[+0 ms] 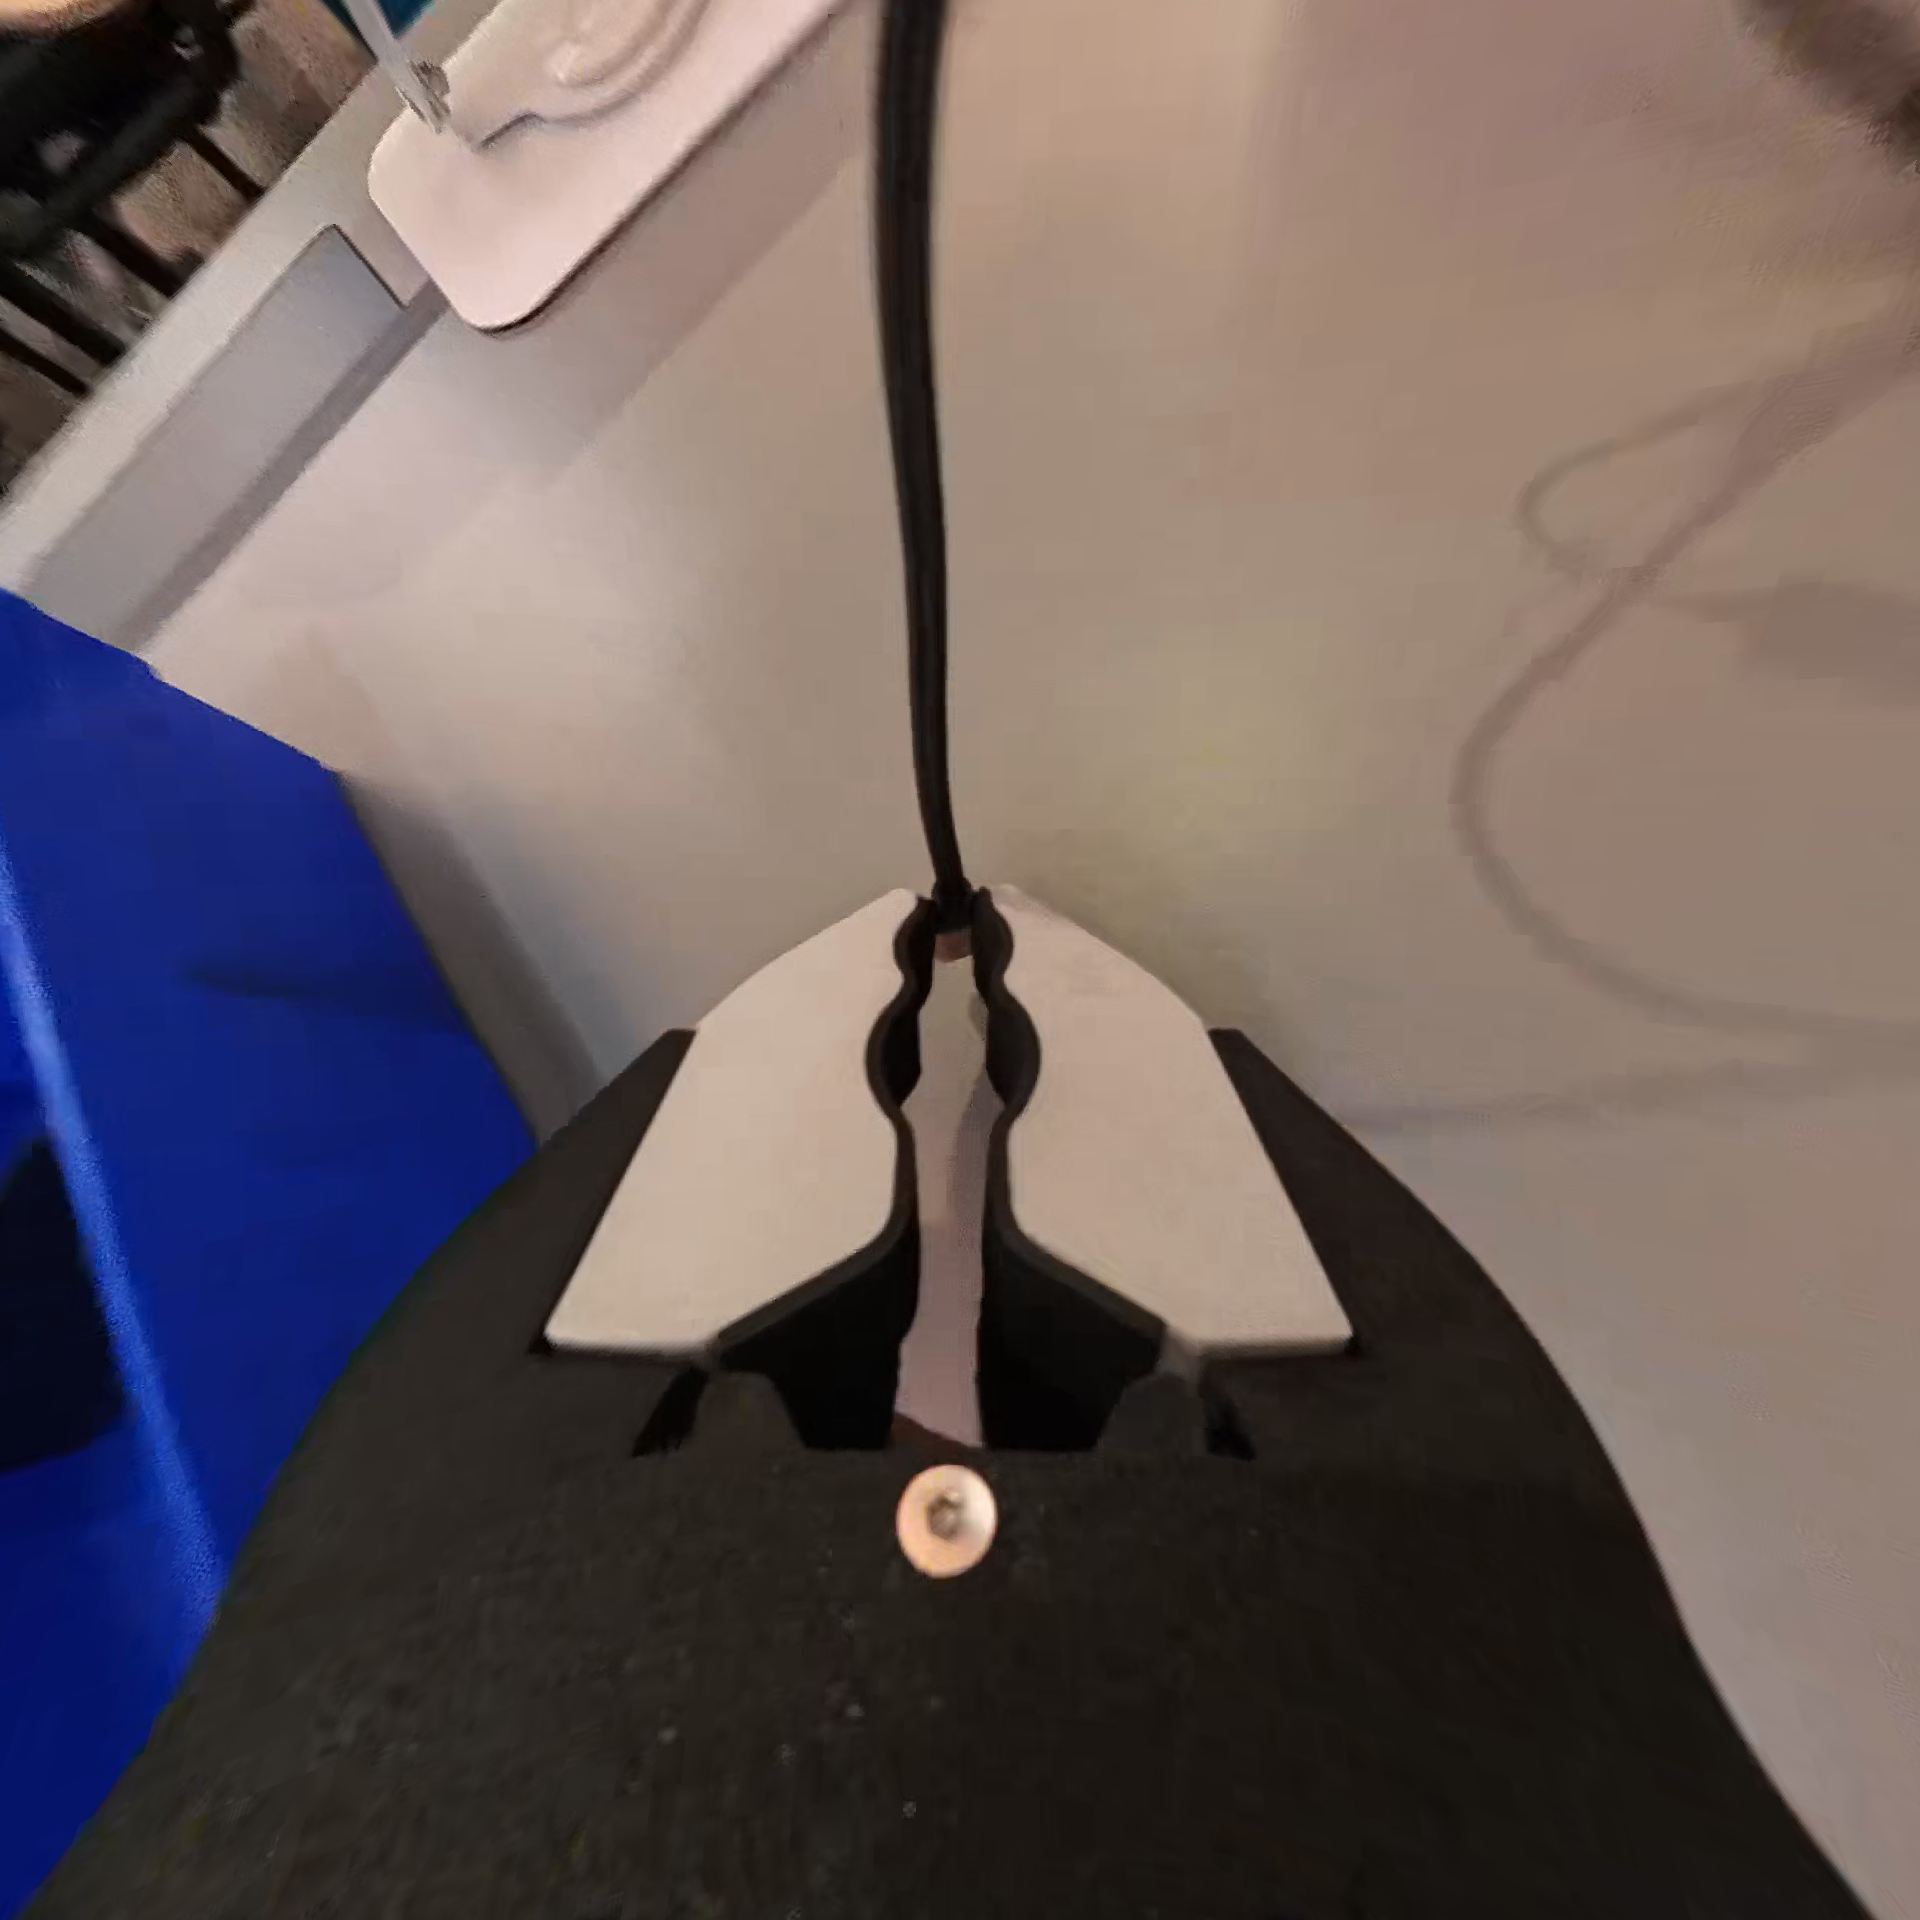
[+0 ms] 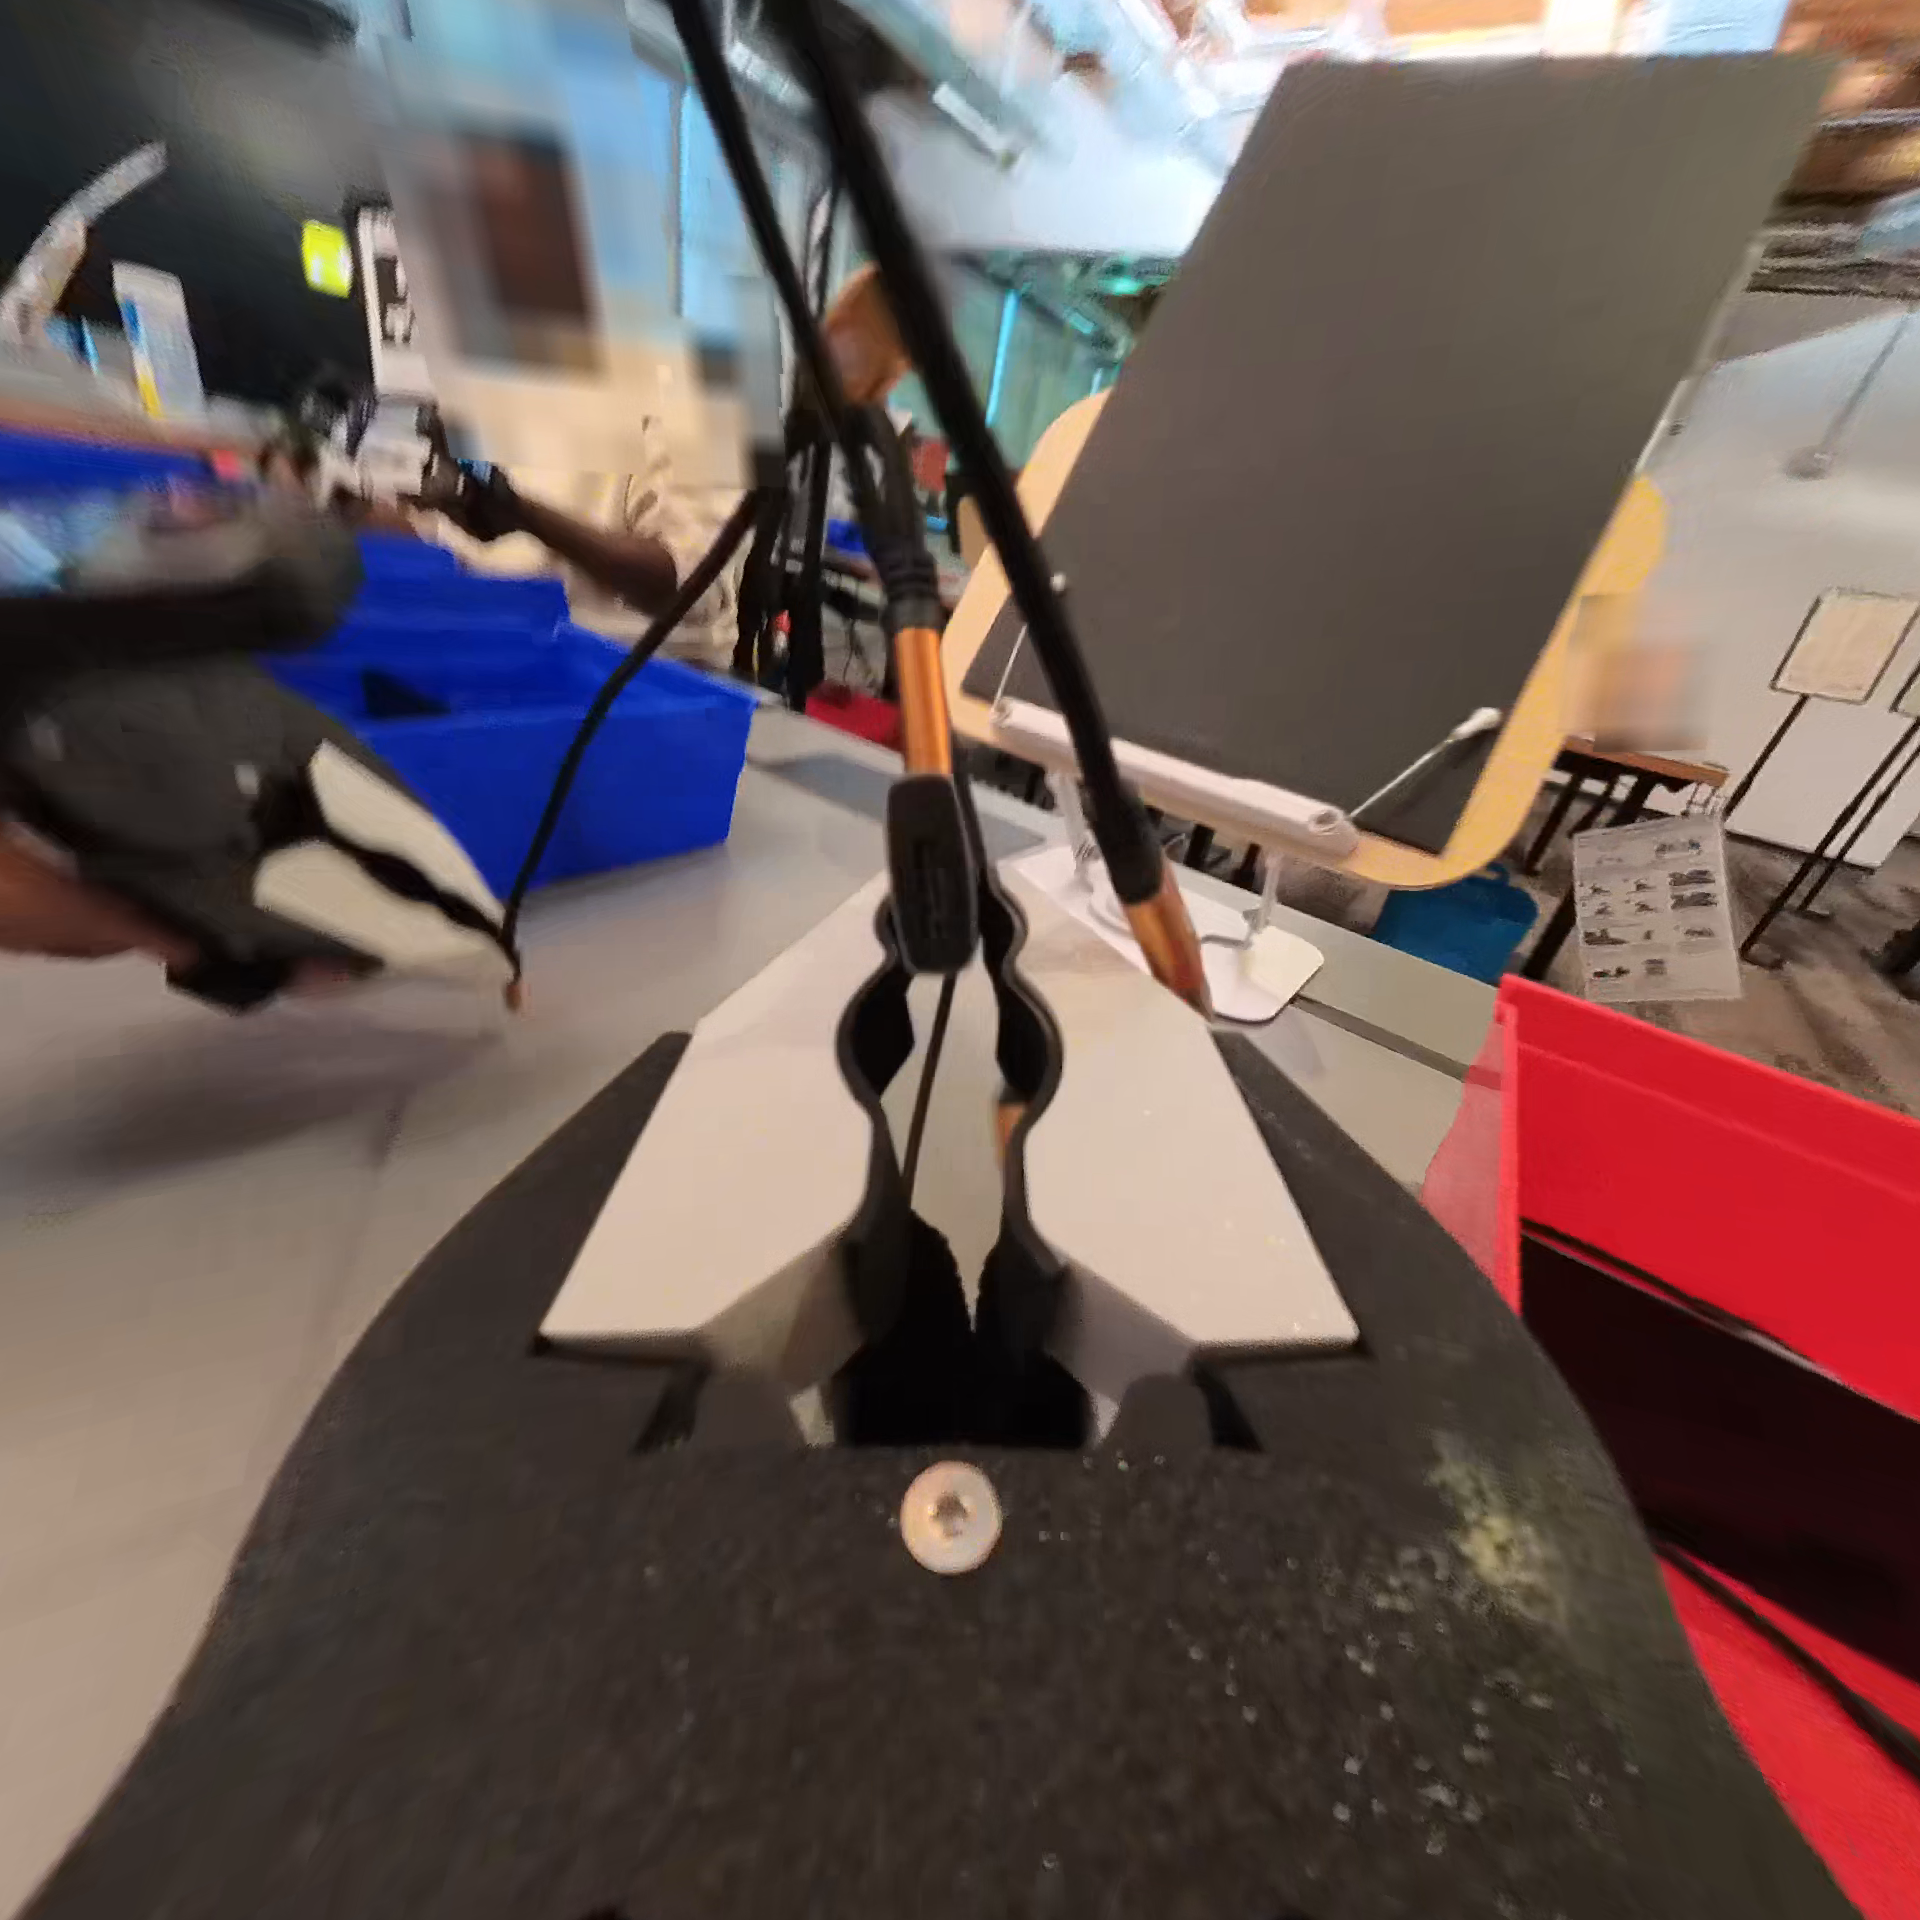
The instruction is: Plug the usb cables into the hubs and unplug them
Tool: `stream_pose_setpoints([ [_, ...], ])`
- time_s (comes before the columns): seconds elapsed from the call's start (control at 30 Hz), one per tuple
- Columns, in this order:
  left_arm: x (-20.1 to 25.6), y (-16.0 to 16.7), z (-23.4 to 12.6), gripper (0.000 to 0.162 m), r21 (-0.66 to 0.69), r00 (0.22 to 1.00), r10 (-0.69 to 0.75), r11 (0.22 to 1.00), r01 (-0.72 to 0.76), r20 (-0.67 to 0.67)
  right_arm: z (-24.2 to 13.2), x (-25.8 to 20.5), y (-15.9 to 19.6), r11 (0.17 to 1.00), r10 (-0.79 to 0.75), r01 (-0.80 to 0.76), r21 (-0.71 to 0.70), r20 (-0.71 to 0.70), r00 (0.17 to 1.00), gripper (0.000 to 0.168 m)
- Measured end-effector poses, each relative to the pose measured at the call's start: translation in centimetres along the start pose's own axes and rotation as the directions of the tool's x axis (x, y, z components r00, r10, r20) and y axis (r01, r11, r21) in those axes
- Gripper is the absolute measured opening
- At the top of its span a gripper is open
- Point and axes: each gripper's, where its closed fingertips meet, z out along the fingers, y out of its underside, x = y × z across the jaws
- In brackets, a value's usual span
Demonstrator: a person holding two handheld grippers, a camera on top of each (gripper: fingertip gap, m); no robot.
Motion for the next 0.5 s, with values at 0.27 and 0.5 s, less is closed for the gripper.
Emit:
stream_pose_setpoints([
  [0.27,-1.3,3.4,1.0,0.007,-0.318,0.884,0.427,0.879,-0.356,0.191,-0.8,2.1,-1.9,0.99,0.108,-0.108,0.089,0.002,0.994,0.008],
  [0.5,0.4,-2.4,-2.2,0.037,0.045,0.997,-0.062,0.997,0.064,-0.034,-0.3,-1.1,-0.2,0.961,-0.275,0.275,0.014,0.037,0.961,0.008],
])
